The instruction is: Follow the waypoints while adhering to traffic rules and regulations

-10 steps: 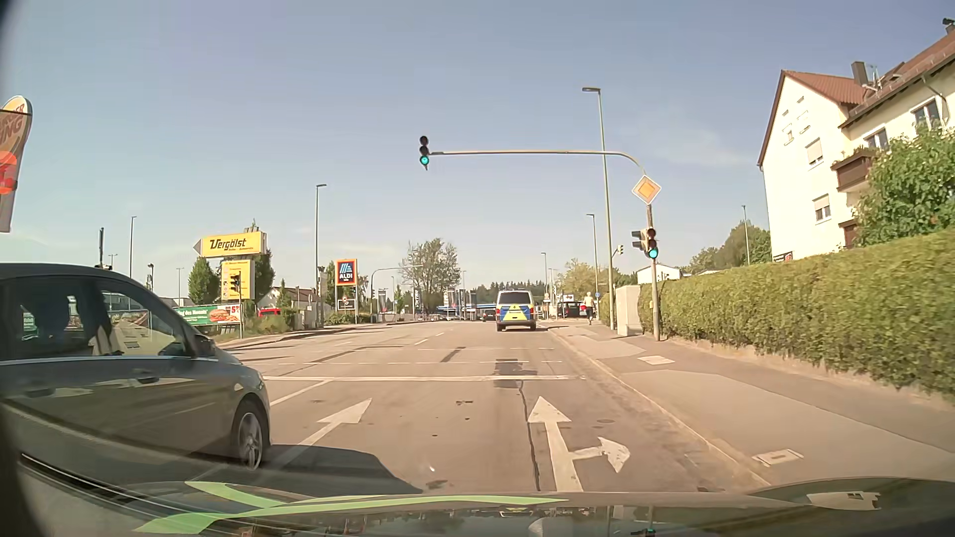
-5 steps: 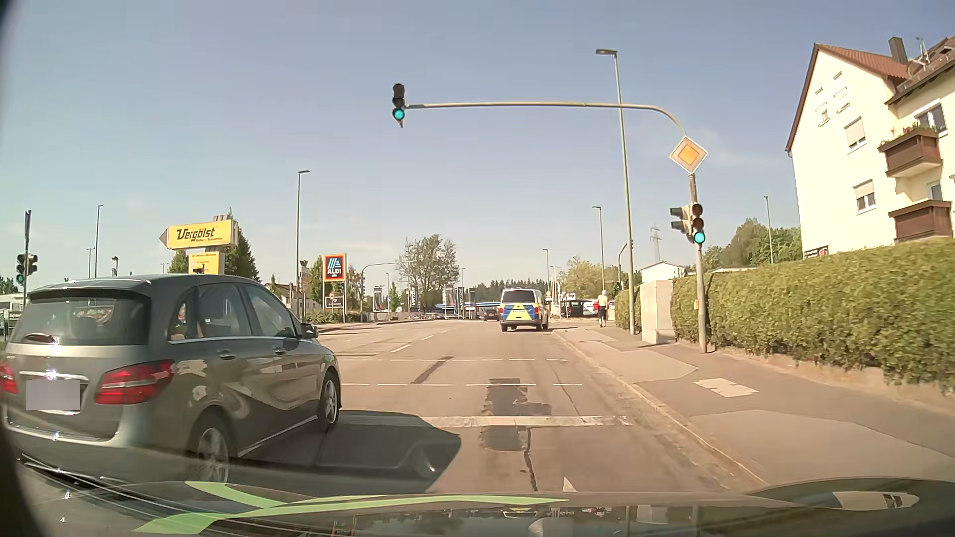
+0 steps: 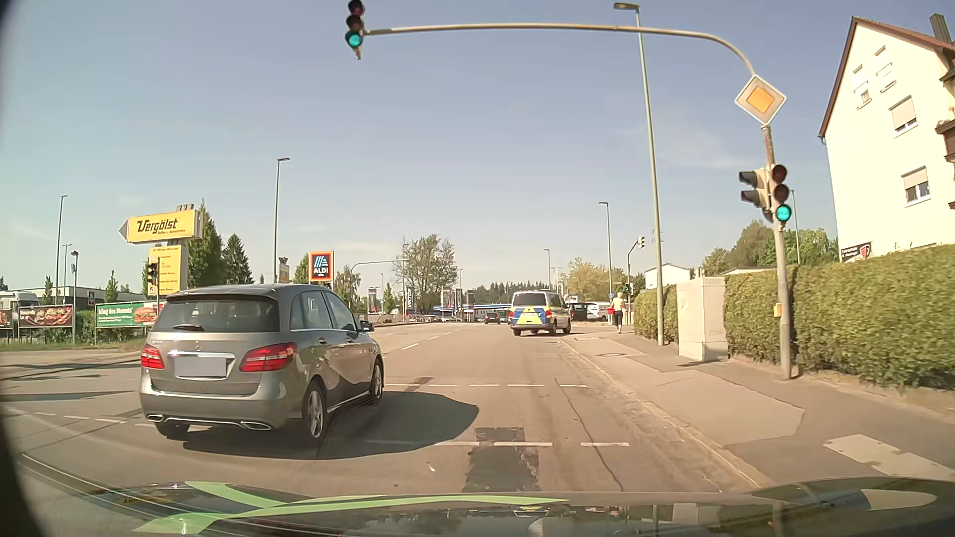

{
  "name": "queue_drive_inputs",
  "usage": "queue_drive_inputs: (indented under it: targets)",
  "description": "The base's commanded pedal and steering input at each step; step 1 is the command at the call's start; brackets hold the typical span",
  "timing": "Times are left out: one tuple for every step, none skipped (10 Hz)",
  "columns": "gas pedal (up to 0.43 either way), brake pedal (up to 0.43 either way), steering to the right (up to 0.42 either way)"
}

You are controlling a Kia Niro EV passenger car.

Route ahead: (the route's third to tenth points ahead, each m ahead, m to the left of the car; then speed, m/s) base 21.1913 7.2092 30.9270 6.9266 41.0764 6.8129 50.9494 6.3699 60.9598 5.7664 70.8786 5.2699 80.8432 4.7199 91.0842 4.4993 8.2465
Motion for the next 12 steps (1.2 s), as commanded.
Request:
queue_drive_inputs:
  targets:
    - [0.11, 0.0, -0.004]
    - [0.11, 0.0, -0.004]
    - [0.118, 0.0, -0.004]
    - [0.118, 0.0, -0.004]
    - [0.118, 0.0, -0.004]
    - [0.118, 0.0, -0.004]
    - [0.118, 0.0, -0.004]
    - [0.118, 0.0, -0.004]
    - [0.118, 0.0, -0.004]
    - [0.118, 0.0, -0.004]
    - [0.118, 0.0, -0.004]
    - [0.118, 0.0, -0.004]
